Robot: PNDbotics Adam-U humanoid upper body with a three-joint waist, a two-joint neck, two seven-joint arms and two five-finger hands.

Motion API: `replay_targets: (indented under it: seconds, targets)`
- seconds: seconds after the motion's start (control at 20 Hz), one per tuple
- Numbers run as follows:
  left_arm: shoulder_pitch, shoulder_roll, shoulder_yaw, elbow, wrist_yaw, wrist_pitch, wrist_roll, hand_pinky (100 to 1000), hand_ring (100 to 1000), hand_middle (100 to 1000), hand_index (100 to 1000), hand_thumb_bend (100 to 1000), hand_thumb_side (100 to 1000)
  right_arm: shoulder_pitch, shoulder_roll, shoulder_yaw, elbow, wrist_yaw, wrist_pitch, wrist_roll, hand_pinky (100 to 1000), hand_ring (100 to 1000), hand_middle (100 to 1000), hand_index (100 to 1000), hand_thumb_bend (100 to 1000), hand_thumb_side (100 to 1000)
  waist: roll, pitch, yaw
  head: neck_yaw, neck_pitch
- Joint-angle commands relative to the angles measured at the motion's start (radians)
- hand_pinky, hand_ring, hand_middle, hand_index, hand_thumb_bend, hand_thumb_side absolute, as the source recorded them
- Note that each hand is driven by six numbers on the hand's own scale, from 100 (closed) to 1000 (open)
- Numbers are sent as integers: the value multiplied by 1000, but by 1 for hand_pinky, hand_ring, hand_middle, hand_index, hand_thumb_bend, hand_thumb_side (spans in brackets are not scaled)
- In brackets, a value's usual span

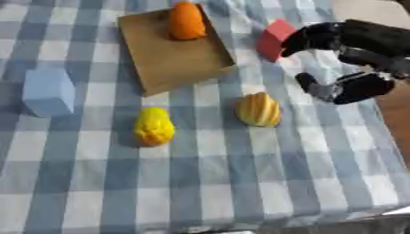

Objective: Pick up objects on the table and place them in the box.

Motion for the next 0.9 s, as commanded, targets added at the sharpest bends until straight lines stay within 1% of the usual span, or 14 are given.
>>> replay_targets:
  seconds: [0.05,0.15,0.25,0.35,0.6,0.8,0.9]
  targets:
    - [6,39,6,-10,-1,2,-4,840,730,744,889,383,598,6,-83,10,-14,-34,30,51,799,830,840,848,100,774,-1,-23,-4,21,-2]
    - [8,43,5,-10,-5,1,-4,840,730,744,889,382,599,29,-105,29,-14,-43,67,60,797,827,838,847,100,805,-7,-24,-5,28,-2]
    - [9,41,3,-10,-5,3,-4,840,730,744,888,381,600,39,-110,44,-14,-45,86,53,797,828,839,849,100,809,-9,-23,-3,28,-5]
    - [10,42,2,-10,-4,5,-4,841,730,744,887,380,599,37,-110,54,-14,-41,89,46,797,828,839,851,100,810,-10,-23,-1,25,-4]
    - [7,44,-1,-10,-4,4,-7,841,730,744,883,379,600,21,-108,71,-14,-43,97,21,790,819,829,853,100,764,-10,-24,3,15,-3]
    - [4,44,-3,-10,-2,6,-9,842,729,743,878,380,600,17,-108,91,-14,-31,109,6,788,815,825,862,100,763,-12,-24,6,8,-1]
    - [2,44,-5,-10,-1,6,-10,842,729,743,876,380,600,13,-107,101,-14,-27,117,1,786,808,821,864,100,740,-13,-24,9,4,-2]
